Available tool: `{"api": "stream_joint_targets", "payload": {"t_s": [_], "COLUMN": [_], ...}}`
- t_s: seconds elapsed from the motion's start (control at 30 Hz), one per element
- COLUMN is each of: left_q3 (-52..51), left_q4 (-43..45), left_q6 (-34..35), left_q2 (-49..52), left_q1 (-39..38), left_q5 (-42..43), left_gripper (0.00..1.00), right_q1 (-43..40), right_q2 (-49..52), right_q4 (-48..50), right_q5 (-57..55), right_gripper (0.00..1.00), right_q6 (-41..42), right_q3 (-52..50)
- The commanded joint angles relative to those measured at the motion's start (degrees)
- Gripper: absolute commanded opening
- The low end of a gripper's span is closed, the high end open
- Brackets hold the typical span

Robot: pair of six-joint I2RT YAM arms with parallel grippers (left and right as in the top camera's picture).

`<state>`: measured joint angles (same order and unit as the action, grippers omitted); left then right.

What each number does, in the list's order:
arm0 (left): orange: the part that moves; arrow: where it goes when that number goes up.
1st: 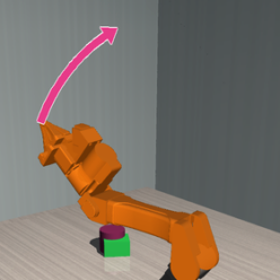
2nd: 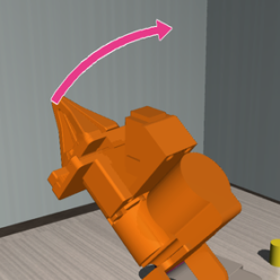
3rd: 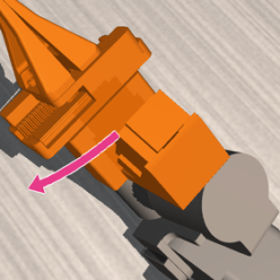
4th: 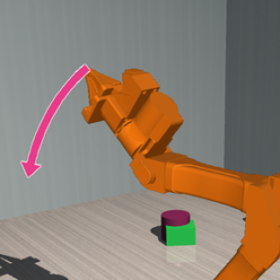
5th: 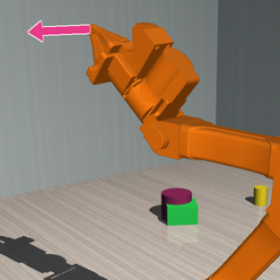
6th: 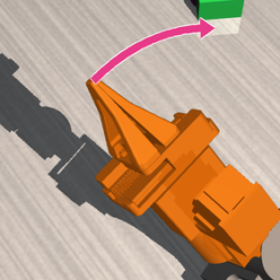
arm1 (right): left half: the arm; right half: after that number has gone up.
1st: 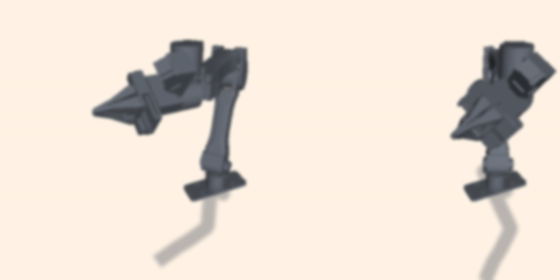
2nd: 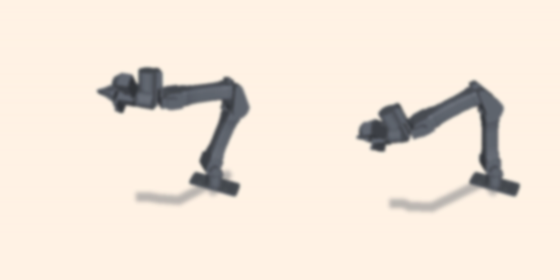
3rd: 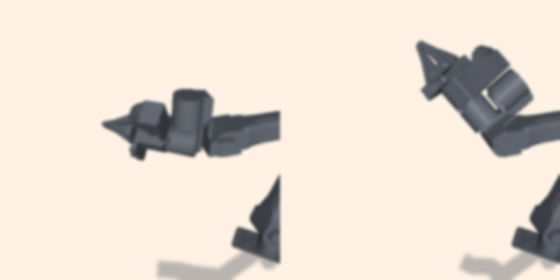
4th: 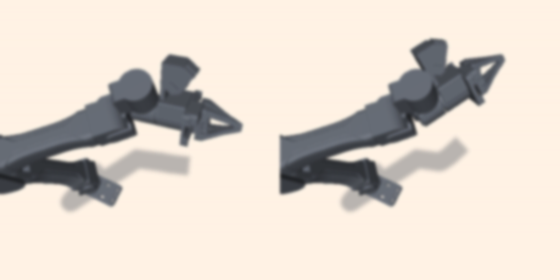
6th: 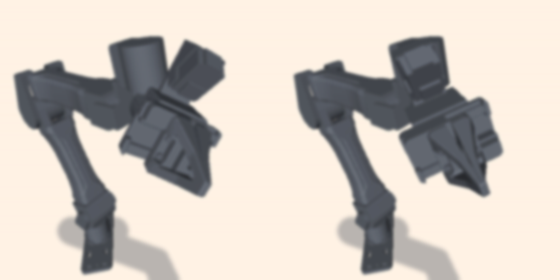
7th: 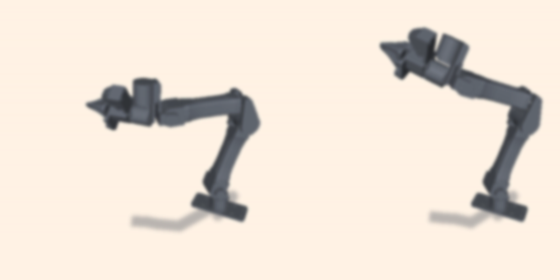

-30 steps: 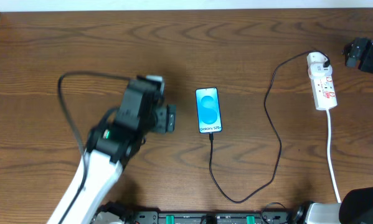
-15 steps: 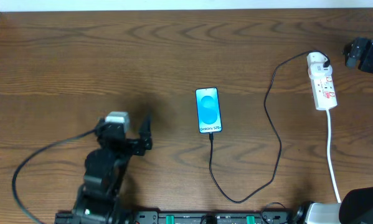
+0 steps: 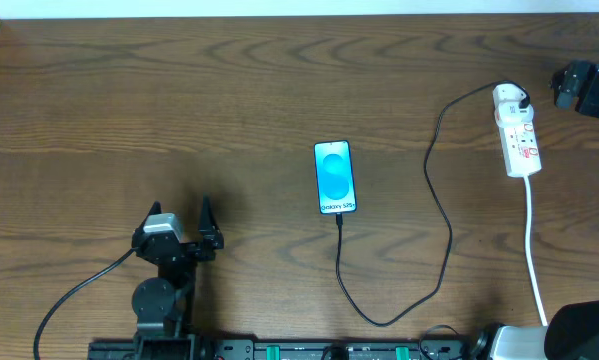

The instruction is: Plug charger to phone and switch on socket

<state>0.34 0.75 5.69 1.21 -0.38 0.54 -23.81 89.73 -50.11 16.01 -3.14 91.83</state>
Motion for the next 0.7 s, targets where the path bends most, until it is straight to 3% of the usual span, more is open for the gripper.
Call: {"api": "stream_joint_targets", "payload": {"t_s": [0.0,0.67], "left_q3": [-0.11,-0.11], "left_q4": [-3.21,-4.94], "left_q6": [-0.96,-2.91], "left_q2": [-1.18,-1.07], "left_q1": [1.03,1.07], "left_q5": [0.46,-0.35], "left_gripper": [0.87,0.87], "right_q1": [-0.11,-0.11], "right_q2": [-0.26,-0.26], "right_q4": [-0.11,-0.11], "right_q5": [0.15,0.15], "right_gripper": [0.99,0.99], "right_q6": [0.52,0.52], "right_q3": [0.09,0.09]}}
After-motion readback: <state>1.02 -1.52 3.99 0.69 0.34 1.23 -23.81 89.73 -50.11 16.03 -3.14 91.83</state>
